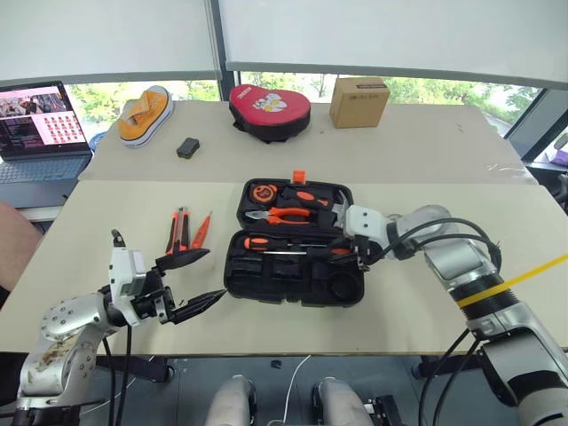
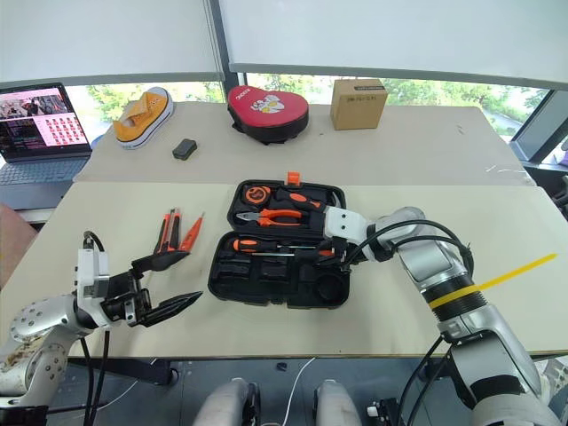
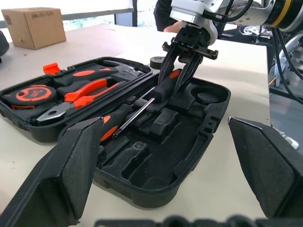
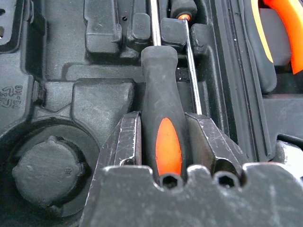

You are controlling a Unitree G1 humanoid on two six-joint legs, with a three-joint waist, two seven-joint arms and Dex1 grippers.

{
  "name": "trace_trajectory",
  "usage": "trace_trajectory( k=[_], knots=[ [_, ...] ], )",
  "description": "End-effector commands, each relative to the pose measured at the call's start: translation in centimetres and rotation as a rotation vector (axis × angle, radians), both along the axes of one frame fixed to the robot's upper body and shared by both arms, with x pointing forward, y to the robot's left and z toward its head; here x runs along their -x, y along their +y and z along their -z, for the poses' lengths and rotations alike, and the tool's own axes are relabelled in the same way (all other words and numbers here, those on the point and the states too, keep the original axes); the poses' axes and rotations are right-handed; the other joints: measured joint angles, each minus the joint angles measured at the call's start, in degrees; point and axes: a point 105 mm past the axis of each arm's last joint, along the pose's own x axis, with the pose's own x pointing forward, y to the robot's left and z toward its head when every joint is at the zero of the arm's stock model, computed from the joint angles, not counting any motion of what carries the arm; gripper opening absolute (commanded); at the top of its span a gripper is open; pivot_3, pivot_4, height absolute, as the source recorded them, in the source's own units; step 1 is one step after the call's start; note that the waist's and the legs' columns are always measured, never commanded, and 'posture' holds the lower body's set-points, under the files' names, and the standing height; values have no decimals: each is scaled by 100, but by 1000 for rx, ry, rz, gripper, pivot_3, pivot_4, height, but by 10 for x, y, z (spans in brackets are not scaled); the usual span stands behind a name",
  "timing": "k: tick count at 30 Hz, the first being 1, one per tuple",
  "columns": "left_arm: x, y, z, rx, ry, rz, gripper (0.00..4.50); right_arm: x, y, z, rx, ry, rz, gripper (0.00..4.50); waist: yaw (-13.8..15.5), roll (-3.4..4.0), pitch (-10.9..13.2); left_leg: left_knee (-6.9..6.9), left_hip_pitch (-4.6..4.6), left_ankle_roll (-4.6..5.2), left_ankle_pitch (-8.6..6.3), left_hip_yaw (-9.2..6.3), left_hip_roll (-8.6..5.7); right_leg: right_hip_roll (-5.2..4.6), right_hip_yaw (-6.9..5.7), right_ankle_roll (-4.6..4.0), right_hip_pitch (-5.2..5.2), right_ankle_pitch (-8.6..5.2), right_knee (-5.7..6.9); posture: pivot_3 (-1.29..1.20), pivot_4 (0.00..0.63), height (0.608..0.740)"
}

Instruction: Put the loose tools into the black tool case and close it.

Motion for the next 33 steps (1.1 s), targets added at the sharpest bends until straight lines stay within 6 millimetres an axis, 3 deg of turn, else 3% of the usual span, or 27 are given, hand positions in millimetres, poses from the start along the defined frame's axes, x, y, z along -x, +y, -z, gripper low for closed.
trace_trajectory(
  k=[1, 7, 10, 13, 22, 26, 31, 33],
  knots=[
    [0, 8, -3, -24, -41, -15, 4500, 3, 2, -13, -54, 12, 5, 2041, -1, 0, 0, 0, 0, 0, 0, 0, 0, 0, 0, 0, 0, 0, 0, 0, 150, 740],
    [-1, 11, 0, -26, -46, -19, 4500, 7, 13, -41, -184, -85, -83, 3914, -22, -1, 1, 0, 0, 0, 0, 0, 2, 2, -2, 0, 0, 0, 0, 0, 150, 740],
    [0, 15, 1, -27, -45, -30, 4500, 9, 14, -59, -301, -93, -116, 3914, -22, -1, 1, 0, 0, 0, 0, -1, 1, 0, -2, 0, 1, 0, 1, 0, 150, 740],
    [-1, 16, 3, -27, -46, -36, 4500, 7, 20, -52, -334, -86, -106, 3168, -36, -2, 1, 0, 0, 0, 0, -2, 4, 1, -2, 0, 2, 0, 0, 0, 150, 740],
    [0, 19, 8, -40, -42, -51, 4500, -2, 28, -1, -275, -40, -81, 84, -46, -2, 1, 0, 1, -1, 0, 0, 1, 0, -3, 0, 1, 0, 4, 0, 150, 740],
    [1, 22, 10, -46, -38, -63, 4500, 0, 22, 24, -180, 12, -88, 84, -52, -2, 1, -2, 6, -1, 0, 0, 3, 1, -1, 0, 3, 0, 5, 0, 150, 740],
    [1, 26, 13, -61, -28, -80, 4500, -3, 29, 31, -165, 47, -44, 84, -56, -9, -4, -2, 30, -1, 0, 0, 6, 0, -2, -1, 21, 0, 8, 0, 150, 740],
    [1, 34, 12, -58, -19, -128, 4500, -2, 32, 26, -179, 36, -39, 84, -62, -10, -4, -2, 42, -2, 0, 1, 9, 0, -1, -6, 26, 0, 13, 0, 150, 740]
  ],
)
